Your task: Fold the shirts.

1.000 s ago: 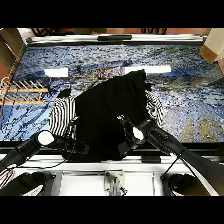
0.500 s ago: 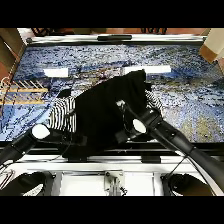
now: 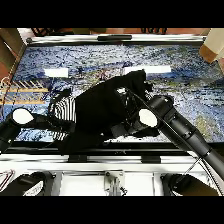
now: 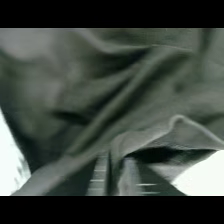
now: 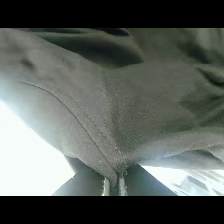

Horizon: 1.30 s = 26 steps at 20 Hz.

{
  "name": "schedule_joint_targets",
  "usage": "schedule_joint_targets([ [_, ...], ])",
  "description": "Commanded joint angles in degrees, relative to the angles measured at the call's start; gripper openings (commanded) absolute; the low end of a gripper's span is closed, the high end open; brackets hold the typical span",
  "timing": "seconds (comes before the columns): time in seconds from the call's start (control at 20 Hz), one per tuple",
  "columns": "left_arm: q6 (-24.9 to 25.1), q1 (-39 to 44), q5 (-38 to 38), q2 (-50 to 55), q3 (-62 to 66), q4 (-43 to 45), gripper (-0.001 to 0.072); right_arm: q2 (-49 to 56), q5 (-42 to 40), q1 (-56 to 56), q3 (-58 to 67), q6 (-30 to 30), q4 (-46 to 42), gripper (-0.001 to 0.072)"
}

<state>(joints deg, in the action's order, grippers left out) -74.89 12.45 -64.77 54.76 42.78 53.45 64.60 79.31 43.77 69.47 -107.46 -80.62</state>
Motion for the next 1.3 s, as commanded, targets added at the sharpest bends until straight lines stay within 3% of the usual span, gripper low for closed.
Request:
schedule_joint_targets([
  [0.0, -0.9, -2.0, -0.5, 0.9, 1.1, 3.5, 0.0450, -0.1, -3.4, 0.0, 0.4, -1.7, 3.3, 0.0067],
  [0.05, -1.0, -2.2, -0.5, 0.9, 1.6, 3.6, 0.0565, -0.1, -4.2, 0.0, 0.4, -2.1, 3.7, 0.0067],
  [0.15, -1.0, -3.2, -3.7, 0.9, 4.9, 6.3, 0.0661, -0.1, -4.7, 0.0, 0.4, -3.5, 4.1, 0.0067],
  [0.25, -1.1, -5.4, -11.3, 0.9, 11.6, 16.8, 0.0675, -0.1, -4.5, 0.0, 0.4, -3.6, 4.3, 0.0067],
  [0.35, -3.2, -7.5, -19.9, 0.7, 18.7, 33.7, 0.0670, -0.1, -4.1, 0.0, 0.4, -4.0, 4.3, 0.0068],
  [0.45, -3.9, -10.7, -23.1, -0.4, 21.7, 48.6, 0.0671, -0.1, -3.7, 0.0, 0.4, -4.0, 4.3, 0.0068],
  [0.75, -3.7, -26.3, -14.6, 1.0, 19.1, 42.1, 0.0658, -0.1, -2.6, 0.0, 0.4, -3.9, 7.6, 0.0068],
  [0.85, -3.7, -29.8, -12.8, 3.2, 19.2, 42.1, 0.0600, -0.1, -2.4, 0.0, 0.4, -3.6, 8.3, 0.0068],
  [1.1, -4.0, -37.3, -9.1, 7.6, 19.2, 47.1, 0.0615, -0.1, 0.2, 0.0, 0.4, -0.7, 8.5, 0.0068],
  [1.25, 0.4, -42.1, -6.4, 8.6, 19.2, 48.1, 0.0613, -0.1, 0.2, 0.0, 0.4, 1.8, 8.0, 0.0068],
])
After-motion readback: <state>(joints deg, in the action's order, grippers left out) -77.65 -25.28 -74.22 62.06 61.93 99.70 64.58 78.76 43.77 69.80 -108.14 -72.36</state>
